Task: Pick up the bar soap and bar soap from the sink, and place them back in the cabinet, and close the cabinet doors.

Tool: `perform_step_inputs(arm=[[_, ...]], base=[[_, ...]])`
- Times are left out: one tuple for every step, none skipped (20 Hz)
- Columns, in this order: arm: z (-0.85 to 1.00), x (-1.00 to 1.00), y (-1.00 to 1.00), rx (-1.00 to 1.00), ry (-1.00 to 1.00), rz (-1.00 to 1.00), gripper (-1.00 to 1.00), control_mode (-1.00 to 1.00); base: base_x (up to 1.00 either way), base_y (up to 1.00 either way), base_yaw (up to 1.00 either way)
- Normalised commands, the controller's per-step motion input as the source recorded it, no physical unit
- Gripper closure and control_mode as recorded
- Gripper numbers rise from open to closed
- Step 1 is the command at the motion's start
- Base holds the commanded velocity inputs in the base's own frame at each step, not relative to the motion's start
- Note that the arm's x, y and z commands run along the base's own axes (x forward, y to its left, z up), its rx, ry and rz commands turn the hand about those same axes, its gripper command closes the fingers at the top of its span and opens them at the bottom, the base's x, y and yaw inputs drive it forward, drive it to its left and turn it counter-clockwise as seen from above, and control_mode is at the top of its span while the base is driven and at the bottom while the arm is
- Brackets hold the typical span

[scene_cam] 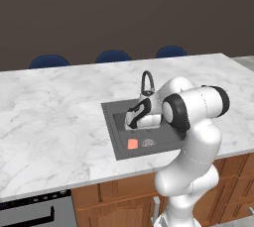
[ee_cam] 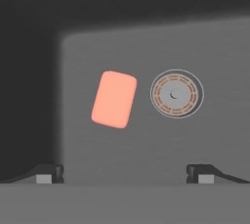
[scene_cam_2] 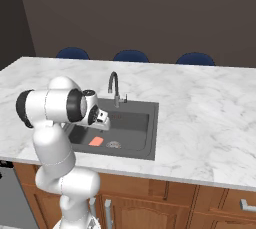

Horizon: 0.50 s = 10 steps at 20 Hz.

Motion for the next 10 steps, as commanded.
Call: perform_step_inputs(arm=[[-0.09, 0.12, 0.00, 0.00, 0.01, 0.00, -1.00, -1.00], [-0.09, 0.11, 0.00, 0.00, 0.01, 0.00, -1.00, -1.00], [-0.06, 0.13, 0.00, 0.00, 0.02, 0.00, -1.00, -1.00], [-0.08, 0.14, 0.00, 0.00, 0.00, 0.00, -1.00, -1.00], [-0.07, 0.15, 0.00, 0.00, 0.01, 0.00, -1.00, -1.00], [-0.06, 0.14, 0.00, 0.00, 0.01, 0.00, -1.00, -1.00], [-0.06, 0.14, 0.00, 0.00, 0.01, 0.00, -1.00, -1.00], [-0.06, 0.12, 0.00, 0.00, 0.01, 0.00, -1.00, -1.00], [-0.06, 0.10, 0.00, 0.00, 0.01, 0.00, -1.00, -1.00], [-0.06, 0.11, 0.00, 0.00, 0.01, 0.00, -1.00, -1.00]], base=[[0.00, 0.00, 0.00], [0.00, 0.00, 0.00], [0.00, 0.00, 0.00], [0.00, 0.00, 0.00], [0.00, 0.00, 0.00], [0.00, 0.00, 0.00], [0.00, 0.00, 0.00], [0.00, 0.00, 0.00], [0.00, 0.00, 0.00], [0.00, 0.00, 0.00]])
